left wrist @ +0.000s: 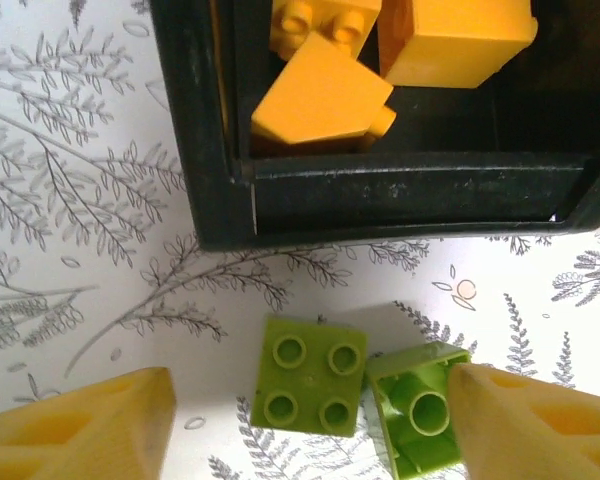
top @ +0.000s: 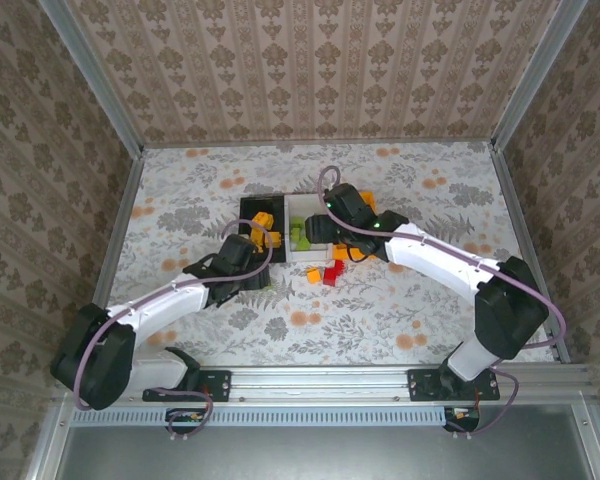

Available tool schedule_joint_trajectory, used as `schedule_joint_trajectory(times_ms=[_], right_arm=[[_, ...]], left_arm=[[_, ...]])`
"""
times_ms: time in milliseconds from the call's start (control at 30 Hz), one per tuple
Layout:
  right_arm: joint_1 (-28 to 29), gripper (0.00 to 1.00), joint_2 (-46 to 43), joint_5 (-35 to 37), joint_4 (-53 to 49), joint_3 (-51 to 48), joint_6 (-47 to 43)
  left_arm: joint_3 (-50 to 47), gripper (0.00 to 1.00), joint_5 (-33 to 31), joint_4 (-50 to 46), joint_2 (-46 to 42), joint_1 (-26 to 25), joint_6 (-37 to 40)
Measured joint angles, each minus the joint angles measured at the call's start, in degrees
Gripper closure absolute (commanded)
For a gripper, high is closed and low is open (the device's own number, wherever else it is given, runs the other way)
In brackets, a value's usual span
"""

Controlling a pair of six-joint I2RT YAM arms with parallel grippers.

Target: Sort the legos into containers by color

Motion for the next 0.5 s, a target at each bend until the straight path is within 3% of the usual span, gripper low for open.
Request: schedule_joint_trajectory(times_ms=[67,400,500], right_arm=[[0.02,0.22,-0.66,0.02,0.15,-0.24,0.00],[0.00,0.22,-1.95,0.20,0.44,-0.31,-0.02],[0.00,0.22,-2.03,0.24,0.42,-0.31,-0.02]], left_arm=[[0.00,0.38,-0.94,-0.11,-0.04,0.04,-0.11],[-2.47,0.35,-1.25,0.70,-1.11,2.64,-0.15],[-2.73,0.42,-0.87,1.11,0.55,3.13,-0.17]])
